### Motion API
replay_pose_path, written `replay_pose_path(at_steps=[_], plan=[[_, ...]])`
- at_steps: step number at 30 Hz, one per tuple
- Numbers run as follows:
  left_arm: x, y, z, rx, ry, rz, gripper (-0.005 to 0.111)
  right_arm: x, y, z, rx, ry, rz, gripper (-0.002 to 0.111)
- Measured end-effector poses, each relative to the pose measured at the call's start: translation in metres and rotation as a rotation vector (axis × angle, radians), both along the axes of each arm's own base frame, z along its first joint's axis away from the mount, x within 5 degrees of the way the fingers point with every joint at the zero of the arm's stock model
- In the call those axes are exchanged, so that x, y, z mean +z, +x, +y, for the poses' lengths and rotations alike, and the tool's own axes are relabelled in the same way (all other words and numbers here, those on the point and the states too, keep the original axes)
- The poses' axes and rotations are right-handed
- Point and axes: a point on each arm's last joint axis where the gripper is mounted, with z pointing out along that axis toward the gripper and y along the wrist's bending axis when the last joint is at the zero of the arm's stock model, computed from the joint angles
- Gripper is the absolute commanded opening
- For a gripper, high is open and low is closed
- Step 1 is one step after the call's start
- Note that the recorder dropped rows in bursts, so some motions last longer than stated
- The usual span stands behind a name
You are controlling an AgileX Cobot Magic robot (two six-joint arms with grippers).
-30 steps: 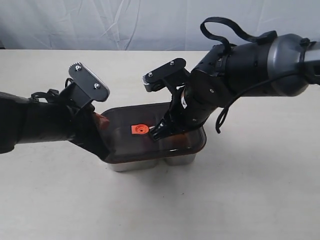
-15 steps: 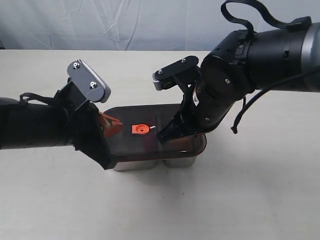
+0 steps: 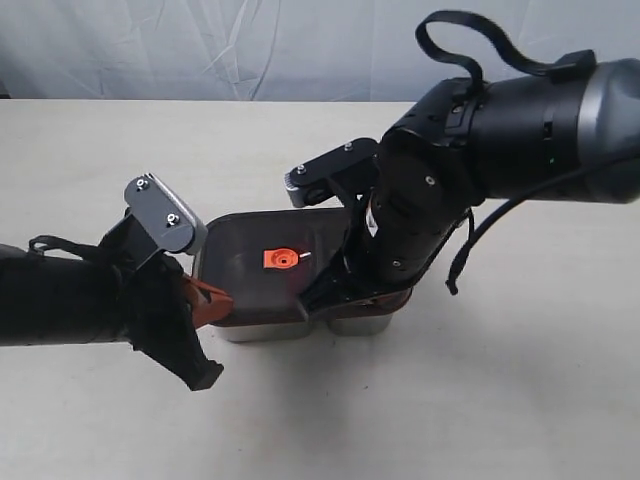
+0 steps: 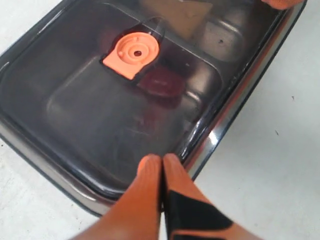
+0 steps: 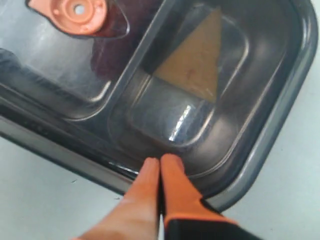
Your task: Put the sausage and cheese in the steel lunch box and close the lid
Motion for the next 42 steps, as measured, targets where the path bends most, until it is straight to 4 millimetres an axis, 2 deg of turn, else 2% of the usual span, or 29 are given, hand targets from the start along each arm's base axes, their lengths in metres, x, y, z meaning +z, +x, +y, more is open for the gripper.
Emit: replay_pose_path(at_steps=[4, 11, 14, 15, 17, 21, 26, 30, 35, 42], plan=[[-0.001, 0.0, 0.001, 0.019, -0.007, 0.014, 0.0, -0.013, 0.002, 0.003, 0.002, -0.029, 0.022, -0.001], [-0.003, 0.001, 0.001, 0.044, -0.009, 0.032, 0.0, -0.013, 0.004, 0.004, 0.0, -0.033, 0.013, -0.001], [0.006, 0.0, 0.002, 0.045, -0.022, -0.006, 0.0, -0.001, 0.002, 0.001, -0.017, 0.019, -0.021, -0.001], [0.015, -0.001, 0.003, 0.051, -0.04, -0.037, 0.0, 0.007, 0.0, -0.001, -0.022, 0.037, -0.032, -0.001], [0.036, -0.003, 0.005, 0.051, -0.09, -0.106, 0.0, 0.031, -0.004, -0.008, -0.03, 0.085, -0.087, -0.001], [0.06, -0.011, 0.01, 0.053, -0.155, -0.191, 0.0, 0.065, -0.01, -0.024, -0.058, 0.126, -0.161, -0.001], [0.091, -0.025, 0.02, 0.088, -0.267, -0.272, 0.0, 0.113, -0.031, -0.054, -0.117, 0.177, -0.261, -0.001], [0.111, -0.042, 0.035, 0.108, -0.332, -0.363, 0.0, 0.139, -0.057, -0.086, -0.183, 0.204, -0.344, -0.001], [0.125, -0.072, 0.056, 0.135, -0.448, -0.447, 0.0, 0.148, -0.093, -0.131, -0.241, 0.264, -0.367, -0.001], [0.133, -0.112, 0.082, 0.136, -0.606, -0.561, 0.0, 0.134, -0.125, -0.188, -0.314, 0.3, -0.348, -0.001]])
